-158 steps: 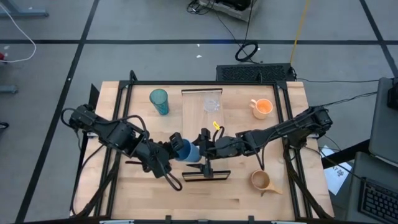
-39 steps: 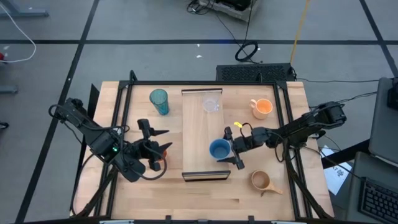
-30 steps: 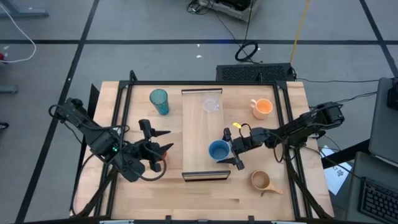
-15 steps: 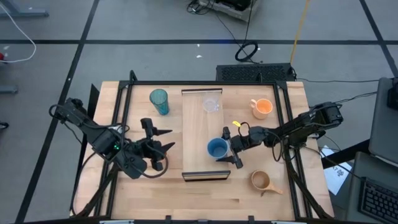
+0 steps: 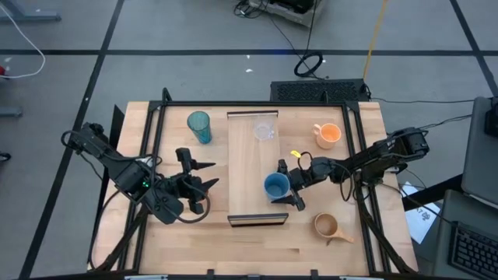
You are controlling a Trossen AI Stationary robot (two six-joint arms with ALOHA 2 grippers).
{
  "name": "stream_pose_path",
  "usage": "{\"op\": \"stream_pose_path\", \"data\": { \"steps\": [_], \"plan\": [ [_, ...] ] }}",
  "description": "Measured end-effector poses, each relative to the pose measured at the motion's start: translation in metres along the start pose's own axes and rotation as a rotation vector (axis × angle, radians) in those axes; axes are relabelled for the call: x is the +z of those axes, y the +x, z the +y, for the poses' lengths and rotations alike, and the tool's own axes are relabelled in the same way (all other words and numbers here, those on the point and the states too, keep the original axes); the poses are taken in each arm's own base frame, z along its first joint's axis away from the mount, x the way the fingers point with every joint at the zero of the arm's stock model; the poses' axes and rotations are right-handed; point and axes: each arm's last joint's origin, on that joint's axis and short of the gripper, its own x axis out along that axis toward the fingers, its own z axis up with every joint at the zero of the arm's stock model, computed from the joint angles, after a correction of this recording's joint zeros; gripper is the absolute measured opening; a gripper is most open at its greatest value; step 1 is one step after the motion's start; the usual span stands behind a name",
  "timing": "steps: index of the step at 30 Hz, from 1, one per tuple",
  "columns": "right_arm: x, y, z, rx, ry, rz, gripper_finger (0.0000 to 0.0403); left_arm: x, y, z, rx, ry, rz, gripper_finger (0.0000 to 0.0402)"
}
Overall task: Stack small to large cups/mugs on shelf
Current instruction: Put the light blue cup on the shelf
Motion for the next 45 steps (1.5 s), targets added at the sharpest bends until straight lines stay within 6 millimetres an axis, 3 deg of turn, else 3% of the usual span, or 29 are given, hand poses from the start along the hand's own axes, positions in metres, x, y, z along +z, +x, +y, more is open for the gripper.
{"op": "stream_pose_path", "data": {
  "steps": [7,16,36,45],
  "plan": [
    [0.005,-0.002,0.001,0.006,0.050,-0.015,0.0319,0.000,0.000,0.000,-0.001,0.000,0.000,0.0223],
    [0.010,0.001,0.001,0.009,0.071,-0.031,0.0359,0.000,0.000,0.000,-0.003,0.003,0.000,0.0223],
    [0.041,0.027,-0.001,0.017,0.058,-0.042,0.0360,0.000,0.000,-0.001,-0.026,0.021,0.004,0.0223],
    [0.052,0.031,0.000,0.048,0.060,-0.071,0.0389,0.000,0.000,-0.001,-0.029,0.027,0.005,0.0223]
  ]
}}
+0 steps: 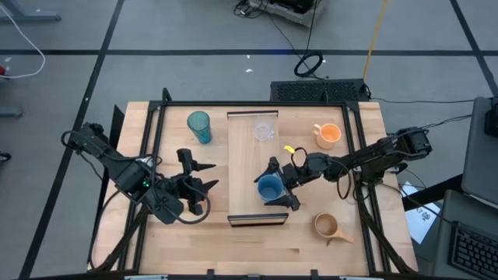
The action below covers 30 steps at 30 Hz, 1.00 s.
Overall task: Stack small to large cups/mugs on shelf
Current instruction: Put the light blue cup on the shelf
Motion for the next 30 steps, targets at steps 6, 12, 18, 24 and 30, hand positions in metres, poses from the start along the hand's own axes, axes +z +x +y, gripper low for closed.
{"op": "stream_pose_path", "data": {
  "steps": [6,12,18,24,30],
  "plan": [
    [0.005,0.003,0.000,0.002,-0.005,-0.017,0.0398,0.000,0.000,0.000,-0.007,0.005,0.003,0.0223],
    [0.013,0.006,0.000,0.005,0.001,-0.040,0.0399,0.000,0.000,-0.001,-0.025,0.004,0.005,0.0223],
    [0.022,0.005,0.004,0.012,0.013,-0.061,0.0399,0.000,0.000,-0.001,-0.026,0.004,0.005,0.0223],
    [0.043,-0.008,0.017,0.005,0.005,-0.074,0.0399,-0.001,0.000,-0.001,-0.026,0.003,0.006,0.0223],
    [0.062,-0.025,0.030,-0.064,-0.009,-0.082,0.0398,0.000,0.000,-0.001,-0.026,0.001,0.005,0.0223]
  ]
}}
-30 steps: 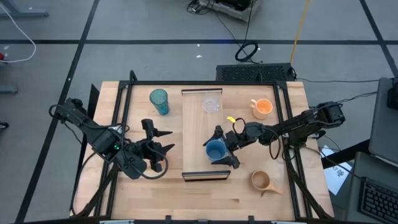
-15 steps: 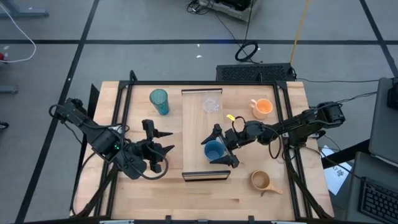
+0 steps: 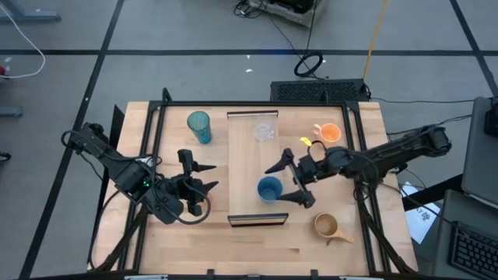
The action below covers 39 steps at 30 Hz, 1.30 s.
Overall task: Stack small to large cups/mugs on shelf
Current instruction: Put the light blue cup on the shelf
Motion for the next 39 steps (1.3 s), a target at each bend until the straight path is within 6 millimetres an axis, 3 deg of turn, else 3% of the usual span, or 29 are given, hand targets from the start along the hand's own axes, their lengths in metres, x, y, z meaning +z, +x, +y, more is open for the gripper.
{"op": "stream_pose_path", "data": {
  "steps": [7,20,27,39],
  "plan": [
    [0.015,-0.018,0.015,-0.122,0.007,0.035,0.0395,0.000,0.000,0.000,0.000,-0.007,0.000,0.0223],
    [0.084,-0.020,0.047,-0.406,-0.043,0.303,0.0377,-0.002,0.002,-0.002,0.001,-0.024,0.007,0.0223],
    [0.111,-0.021,0.054,-0.456,-0.036,0.387,0.0377,-0.014,0.010,-0.011,0.007,-0.016,0.040,0.0223],
    [0.102,-0.026,0.048,-0.684,-0.002,0.480,0.0377,-0.039,0.025,-0.029,0.037,-0.081,0.095,0.0223]
  ]
}}
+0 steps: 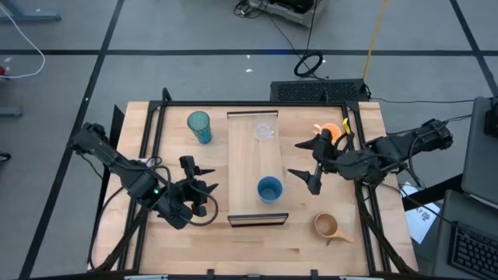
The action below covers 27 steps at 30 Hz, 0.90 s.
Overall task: Stack small to large cups/mugs on shelf
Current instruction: Put the light blue cup on the shelf
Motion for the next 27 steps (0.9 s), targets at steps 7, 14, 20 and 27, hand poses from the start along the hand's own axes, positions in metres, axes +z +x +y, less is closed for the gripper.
{"op": "stream_pose_path", "data": {
  "steps": [7,14,20,27],
  "plan": [
    [-0.016,-0.002,-0.003,0.065,0.053,0.193,0.0377,-0.008,0.004,-0.003,0.041,-0.007,0.006,0.0223],
    [-0.031,-0.005,-0.008,0.033,0.084,0.370,0.0377,-0.009,0.005,-0.004,0.042,-0.010,0.009,0.0223],
    [-0.034,-0.007,-0.006,0.037,0.086,0.384,0.0377,-0.011,0.006,-0.005,0.044,-0.013,0.012,0.0223],
    [-0.046,-0.003,-0.002,-0.036,0.117,0.483,0.0377,-0.023,0.010,-0.006,0.066,-0.016,0.027,0.0223]
  ]
}}
